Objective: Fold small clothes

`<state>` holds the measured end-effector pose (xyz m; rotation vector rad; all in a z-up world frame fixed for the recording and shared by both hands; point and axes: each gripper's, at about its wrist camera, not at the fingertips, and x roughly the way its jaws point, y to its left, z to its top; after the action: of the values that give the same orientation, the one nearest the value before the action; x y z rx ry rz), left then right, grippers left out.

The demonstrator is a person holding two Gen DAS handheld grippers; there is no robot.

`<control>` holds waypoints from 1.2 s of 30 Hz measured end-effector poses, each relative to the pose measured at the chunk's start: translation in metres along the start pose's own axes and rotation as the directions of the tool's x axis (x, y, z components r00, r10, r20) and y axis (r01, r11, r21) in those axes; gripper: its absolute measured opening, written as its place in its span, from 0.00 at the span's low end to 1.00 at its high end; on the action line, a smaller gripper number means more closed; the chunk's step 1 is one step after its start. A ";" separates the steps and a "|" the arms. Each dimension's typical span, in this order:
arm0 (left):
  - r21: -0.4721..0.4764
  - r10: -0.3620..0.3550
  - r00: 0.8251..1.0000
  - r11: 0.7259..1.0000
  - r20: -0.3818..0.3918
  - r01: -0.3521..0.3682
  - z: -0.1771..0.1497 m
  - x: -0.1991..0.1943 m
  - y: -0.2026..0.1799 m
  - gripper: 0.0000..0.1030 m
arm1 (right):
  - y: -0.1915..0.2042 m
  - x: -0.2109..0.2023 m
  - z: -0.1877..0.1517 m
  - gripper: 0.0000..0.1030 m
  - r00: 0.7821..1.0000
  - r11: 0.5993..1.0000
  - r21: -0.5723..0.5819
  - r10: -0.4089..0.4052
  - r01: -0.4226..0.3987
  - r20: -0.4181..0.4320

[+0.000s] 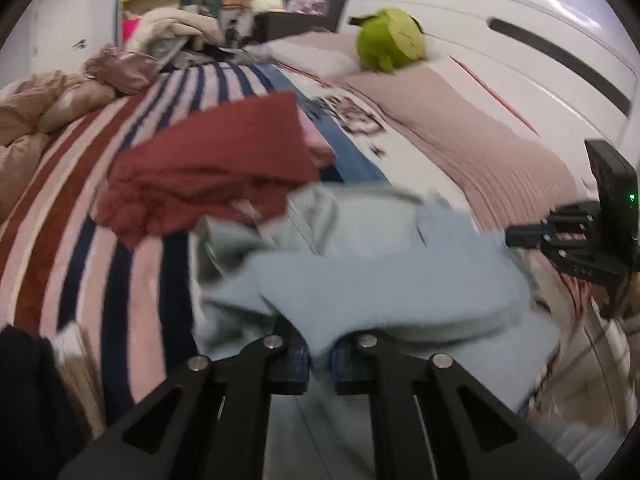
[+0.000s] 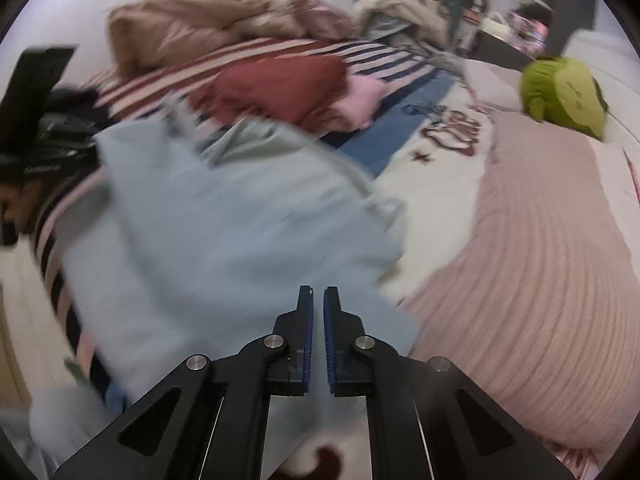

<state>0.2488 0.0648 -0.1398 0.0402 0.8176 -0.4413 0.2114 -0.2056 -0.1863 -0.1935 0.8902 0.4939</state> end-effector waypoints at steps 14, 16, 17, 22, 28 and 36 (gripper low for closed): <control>-0.183 0.067 0.997 0.980 -0.032 -0.072 0.058 0.089 0.053 0.04 | 0.040 0.043 0.007 0.53 0.996 0.988 -0.156 -0.021 0.008 -0.085; -0.188 0.057 0.998 0.980 -0.035 -0.063 0.057 0.090 0.056 0.04 | 0.032 0.044 0.005 0.11 0.998 0.993 -0.119 -0.013 0.005 -0.069; -0.186 0.059 0.998 0.980 -0.038 -0.065 0.057 0.090 0.057 0.04 | 0.028 0.044 0.007 0.06 0.998 0.994 -0.102 -0.039 0.033 -0.054; -0.217 0.115 0.993 0.969 -0.027 -0.119 0.062 0.086 0.066 0.12 | -0.023 0.049 0.039 0.02 0.984 0.984 0.005 -0.180 0.180 0.015; -0.136 0.052 0.998 0.990 0.040 -0.046 0.053 0.050 0.063 0.51 | -0.060 0.031 0.047 0.37 0.973 0.969 0.139 -0.216 0.204 0.076; -0.010 -0.014 0.998 1.000 -0.064 0.013 0.019 0.064 0.041 0.61 | -0.015 0.031 0.015 0.76 0.999 0.999 0.000 0.043 -0.043 0.012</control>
<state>0.3166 0.0748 -0.1774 0.0400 0.8833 -0.4507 0.2458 -0.2028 -0.2022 -0.1711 0.8838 0.5346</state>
